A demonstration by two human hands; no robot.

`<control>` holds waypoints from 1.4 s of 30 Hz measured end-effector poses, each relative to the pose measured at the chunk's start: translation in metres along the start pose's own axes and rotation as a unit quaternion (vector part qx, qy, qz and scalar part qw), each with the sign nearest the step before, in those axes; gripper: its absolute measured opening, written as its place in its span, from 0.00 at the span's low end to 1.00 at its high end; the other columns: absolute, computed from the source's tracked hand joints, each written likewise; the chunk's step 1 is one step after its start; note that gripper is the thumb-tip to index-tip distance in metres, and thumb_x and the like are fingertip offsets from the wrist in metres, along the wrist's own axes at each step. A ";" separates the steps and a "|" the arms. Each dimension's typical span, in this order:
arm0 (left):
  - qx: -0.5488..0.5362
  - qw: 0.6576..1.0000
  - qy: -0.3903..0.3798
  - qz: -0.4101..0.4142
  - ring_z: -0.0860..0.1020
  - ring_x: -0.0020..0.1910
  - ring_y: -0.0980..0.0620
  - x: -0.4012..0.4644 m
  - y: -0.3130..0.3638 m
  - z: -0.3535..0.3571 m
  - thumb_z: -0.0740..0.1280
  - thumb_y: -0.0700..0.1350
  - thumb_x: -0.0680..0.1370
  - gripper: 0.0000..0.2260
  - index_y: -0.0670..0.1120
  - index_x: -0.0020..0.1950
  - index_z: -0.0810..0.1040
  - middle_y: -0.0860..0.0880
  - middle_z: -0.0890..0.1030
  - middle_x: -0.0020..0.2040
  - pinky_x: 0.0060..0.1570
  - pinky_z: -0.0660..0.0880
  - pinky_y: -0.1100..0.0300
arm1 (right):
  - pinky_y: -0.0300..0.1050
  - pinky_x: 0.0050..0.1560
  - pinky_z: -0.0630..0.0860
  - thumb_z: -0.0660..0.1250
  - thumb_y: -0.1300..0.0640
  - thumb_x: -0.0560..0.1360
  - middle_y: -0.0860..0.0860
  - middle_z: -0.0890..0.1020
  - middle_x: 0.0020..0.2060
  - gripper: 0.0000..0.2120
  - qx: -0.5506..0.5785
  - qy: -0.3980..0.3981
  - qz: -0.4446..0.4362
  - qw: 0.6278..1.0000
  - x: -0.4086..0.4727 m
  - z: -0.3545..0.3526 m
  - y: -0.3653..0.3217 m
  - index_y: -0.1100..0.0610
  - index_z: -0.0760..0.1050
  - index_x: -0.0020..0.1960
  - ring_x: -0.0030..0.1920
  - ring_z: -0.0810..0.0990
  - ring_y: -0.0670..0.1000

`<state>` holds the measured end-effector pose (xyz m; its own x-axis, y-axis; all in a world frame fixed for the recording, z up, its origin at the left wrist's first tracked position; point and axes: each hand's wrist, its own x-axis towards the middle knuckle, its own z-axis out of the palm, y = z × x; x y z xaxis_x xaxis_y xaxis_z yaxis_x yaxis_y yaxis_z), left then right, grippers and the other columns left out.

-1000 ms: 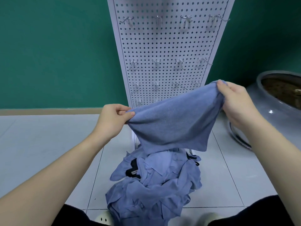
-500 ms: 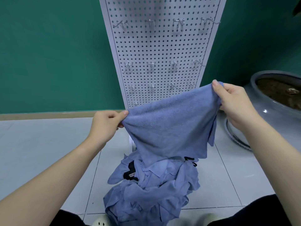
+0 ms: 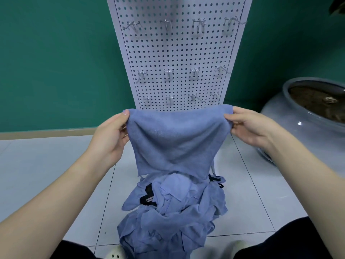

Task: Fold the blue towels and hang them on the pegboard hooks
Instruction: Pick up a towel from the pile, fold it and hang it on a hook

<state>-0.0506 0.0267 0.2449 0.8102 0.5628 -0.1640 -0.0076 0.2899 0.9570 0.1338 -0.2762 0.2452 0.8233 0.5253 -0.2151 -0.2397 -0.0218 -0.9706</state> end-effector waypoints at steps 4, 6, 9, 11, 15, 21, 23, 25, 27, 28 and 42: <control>0.003 0.999 0.027 0.033 0.83 0.54 0.51 0.002 0.005 -0.006 0.66 0.45 0.84 0.08 0.43 0.59 0.81 0.46 0.86 0.57 0.61 0.78 0.56 | 0.42 0.52 0.82 0.65 0.66 0.82 0.54 0.87 0.46 0.08 -0.086 0.065 -0.054 0.993 0.003 0.001 0.008 0.65 0.83 0.51 0.47 0.85 0.50; 0.012 0.997 0.051 0.048 0.84 0.51 0.52 0.001 0.005 -0.006 0.66 0.44 0.84 0.06 0.44 0.56 0.82 0.48 0.87 0.52 0.58 0.79 0.58 | 0.46 0.51 0.83 0.68 0.61 0.82 0.55 0.83 0.41 0.13 -0.153 0.096 -0.081 0.980 0.005 0.002 0.011 0.72 0.80 0.46 0.43 0.81 0.51; 0.044 0.992 0.086 0.080 0.82 0.48 0.50 0.001 0.003 -0.008 0.67 0.43 0.84 0.07 0.45 0.47 0.82 0.49 0.86 0.48 0.54 0.80 0.57 | 0.42 0.41 0.80 0.69 0.54 0.82 0.53 0.81 0.33 0.19 -0.168 0.118 -0.092 0.974 0.002 0.007 0.010 0.69 0.78 0.40 0.35 0.78 0.49; 0.074 0.986 0.107 0.107 0.80 0.48 0.51 0.002 0.002 -0.010 0.68 0.45 0.83 0.09 0.47 0.44 0.82 0.50 0.84 0.47 0.53 0.78 0.56 | 0.40 0.39 0.79 0.70 0.50 0.81 0.53 0.80 0.34 0.19 -0.145 0.126 -0.078 0.978 0.000 0.011 0.008 0.65 0.80 0.40 0.35 0.77 0.50; 0.099 0.978 0.127 0.136 0.77 0.48 0.54 0.001 0.003 -0.012 0.69 0.48 0.82 0.11 0.49 0.41 0.81 0.51 0.81 0.45 0.57 0.75 0.55 | 0.40 0.39 0.74 0.71 0.47 0.80 0.48 0.80 0.32 0.15 -0.052 0.128 -0.025 0.990 -0.004 0.013 -0.001 0.56 0.80 0.40 0.34 0.75 0.48; 0.034 0.992 0.062 0.103 0.80 0.50 0.48 -0.001 0.002 -0.010 0.68 0.47 0.83 0.09 0.45 0.45 0.81 0.44 0.83 0.51 0.59 0.77 0.52 | 0.43 0.54 0.78 0.69 0.46 0.80 0.50 0.84 0.43 0.12 0.036 0.102 -0.015 0.994 -0.005 0.016 -0.004 0.54 0.81 0.45 0.44 0.81 0.50; 0.024 0.995 0.034 0.093 0.81 0.53 0.47 -0.001 0.001 -0.009 0.67 0.45 0.84 0.07 0.42 0.53 0.82 0.43 0.84 0.54 0.61 0.77 0.52 | 0.46 0.62 0.75 0.70 0.49 0.80 0.50 0.83 0.45 0.09 0.046 0.073 -0.033 0.996 -0.005 0.016 -0.006 0.52 0.82 0.45 0.50 0.80 0.51; 0.029 0.995 0.012 0.092 0.82 0.55 0.48 -0.001 0.000 -0.008 0.67 0.41 0.83 0.08 0.41 0.60 0.81 0.43 0.85 0.58 0.61 0.78 0.54 | 0.45 0.63 0.71 0.69 0.53 0.81 0.48 0.82 0.44 0.07 0.028 0.054 -0.059 0.996 -0.006 0.015 -0.006 0.51 0.82 0.44 0.50 0.78 0.50; 0.041 0.994 0.012 0.100 0.83 0.55 0.48 0.000 -0.001 -0.008 0.67 0.38 0.82 0.09 0.40 0.61 0.81 0.43 0.85 0.57 0.60 0.79 0.55 | 0.43 0.58 0.71 0.68 0.55 0.81 0.47 0.84 0.44 0.08 0.007 0.059 -0.090 0.994 -0.008 0.016 -0.006 0.51 0.84 0.45 0.47 0.79 0.48; 0.050 0.993 0.024 0.106 0.83 0.54 0.48 0.001 -0.002 -0.008 0.68 0.37 0.82 0.08 0.39 0.60 0.81 0.43 0.85 0.55 0.59 0.80 0.56 | 0.42 0.56 0.72 0.68 0.56 0.82 0.47 0.85 0.44 0.09 0.001 0.069 -0.111 0.991 -0.009 0.016 -0.005 0.52 0.84 0.46 0.45 0.80 0.47; 0.051 0.989 0.050 0.131 0.78 0.44 0.51 0.004 -0.006 -0.009 0.66 0.42 0.84 0.09 0.46 0.43 0.77 0.51 0.80 0.39 0.53 0.77 0.55 | 0.52 0.53 0.76 0.64 0.53 0.84 0.58 0.86 0.47 0.14 -0.030 0.115 -0.121 0.986 -0.010 0.012 -0.008 0.60 0.82 0.47 0.47 0.82 0.57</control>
<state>-0.0529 0.0342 0.2362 0.7261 0.6836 0.0744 -0.1455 0.0469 0.9882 0.1209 -0.2711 0.2567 0.9489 0.3155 0.0118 0.0033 0.0276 -0.9996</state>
